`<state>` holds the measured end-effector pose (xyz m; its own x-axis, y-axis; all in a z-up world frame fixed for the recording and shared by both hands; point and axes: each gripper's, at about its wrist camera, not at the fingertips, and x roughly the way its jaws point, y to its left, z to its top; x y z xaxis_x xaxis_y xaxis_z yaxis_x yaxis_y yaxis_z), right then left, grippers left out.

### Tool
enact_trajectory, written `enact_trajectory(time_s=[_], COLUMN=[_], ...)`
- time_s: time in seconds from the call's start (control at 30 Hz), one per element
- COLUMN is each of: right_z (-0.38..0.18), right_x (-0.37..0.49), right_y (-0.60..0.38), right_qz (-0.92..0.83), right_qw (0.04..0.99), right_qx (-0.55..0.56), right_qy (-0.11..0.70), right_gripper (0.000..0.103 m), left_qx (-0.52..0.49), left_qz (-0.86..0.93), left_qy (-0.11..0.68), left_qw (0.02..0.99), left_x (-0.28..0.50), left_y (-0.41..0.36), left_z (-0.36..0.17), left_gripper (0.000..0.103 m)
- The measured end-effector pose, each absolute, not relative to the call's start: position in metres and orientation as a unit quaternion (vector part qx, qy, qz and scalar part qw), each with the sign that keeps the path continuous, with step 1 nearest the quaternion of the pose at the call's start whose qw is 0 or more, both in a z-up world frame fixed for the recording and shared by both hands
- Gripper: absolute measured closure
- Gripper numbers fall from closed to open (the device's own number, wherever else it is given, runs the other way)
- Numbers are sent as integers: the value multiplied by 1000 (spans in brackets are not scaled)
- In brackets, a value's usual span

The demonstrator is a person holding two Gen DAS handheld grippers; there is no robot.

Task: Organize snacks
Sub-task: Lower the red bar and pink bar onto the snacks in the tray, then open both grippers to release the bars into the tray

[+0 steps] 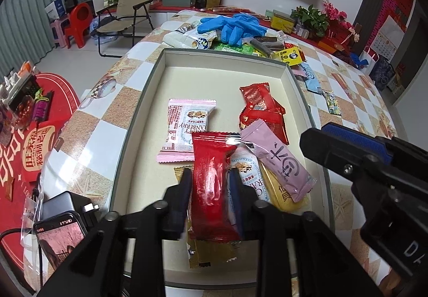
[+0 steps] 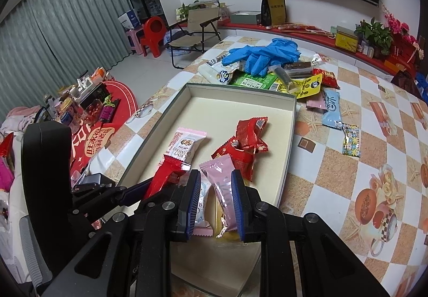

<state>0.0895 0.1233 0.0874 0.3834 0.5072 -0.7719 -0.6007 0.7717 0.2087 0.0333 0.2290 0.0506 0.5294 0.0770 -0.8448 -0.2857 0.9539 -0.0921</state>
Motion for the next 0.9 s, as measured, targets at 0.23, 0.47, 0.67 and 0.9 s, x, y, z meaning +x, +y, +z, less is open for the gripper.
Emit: enact_trajectory(time_s=[0.23, 0.47, 0.67, 0.9], right_z=[86, 91, 88, 88], right_x=[93, 89, 89, 87], right_y=[120, 120, 120, 117], right_qz=[323, 325, 326, 322], right_qw=[832, 834, 828, 824], right_qx=[-43, -55, -55, -54], right_qy=[449, 443, 454, 462], right_gripper=[17, 16, 16, 16], left_qx=[-116, -61, -79, -116], left_qz=[85, 96, 92, 126], left_qy=[458, 458, 446, 428], left_qw=[877, 882, 887, 887], left_x=[27, 22, 15, 1], left_y=[227, 213, 216, 224], left_z=[58, 62, 64, 66], left_gripper=[22, 16, 15, 14])
